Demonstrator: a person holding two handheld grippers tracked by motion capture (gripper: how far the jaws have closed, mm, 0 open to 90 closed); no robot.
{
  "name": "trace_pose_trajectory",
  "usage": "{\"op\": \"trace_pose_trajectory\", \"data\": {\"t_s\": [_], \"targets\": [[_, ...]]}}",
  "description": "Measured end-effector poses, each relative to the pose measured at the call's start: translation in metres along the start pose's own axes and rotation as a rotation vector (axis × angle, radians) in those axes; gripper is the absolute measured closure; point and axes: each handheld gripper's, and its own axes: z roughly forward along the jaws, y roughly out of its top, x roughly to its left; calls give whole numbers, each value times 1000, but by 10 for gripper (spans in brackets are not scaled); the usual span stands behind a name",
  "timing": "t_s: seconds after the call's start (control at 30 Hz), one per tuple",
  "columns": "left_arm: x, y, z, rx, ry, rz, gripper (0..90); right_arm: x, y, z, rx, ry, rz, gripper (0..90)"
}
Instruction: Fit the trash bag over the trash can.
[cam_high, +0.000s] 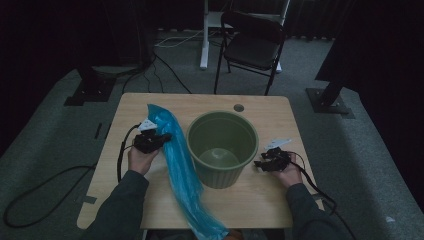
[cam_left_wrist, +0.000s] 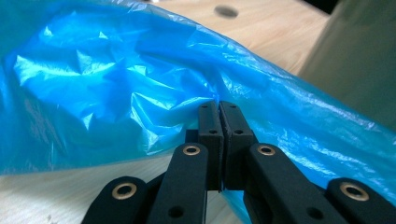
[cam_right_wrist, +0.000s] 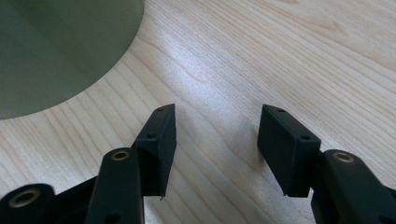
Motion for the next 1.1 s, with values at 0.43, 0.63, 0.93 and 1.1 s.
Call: {"op": "trace_pose_trajectory", "data": {"t_s": [0.43, 0.63, 0.93, 1.1], "targets": [[-24, 37, -4, -55, -78, 54, 883, 0, 0, 0, -1, 0, -1, 472], [-29, 54, -9, -82, -127, 62, 883, 0, 0, 0, -1, 3, 0, 474], [-33, 71, -22, -110, -189, 69, 883, 0, -1, 0, -3, 4, 2, 475], [-34, 78, -31, -121, -202, 87, 883, 0, -1, 0, -4, 4, 3, 475]]}}
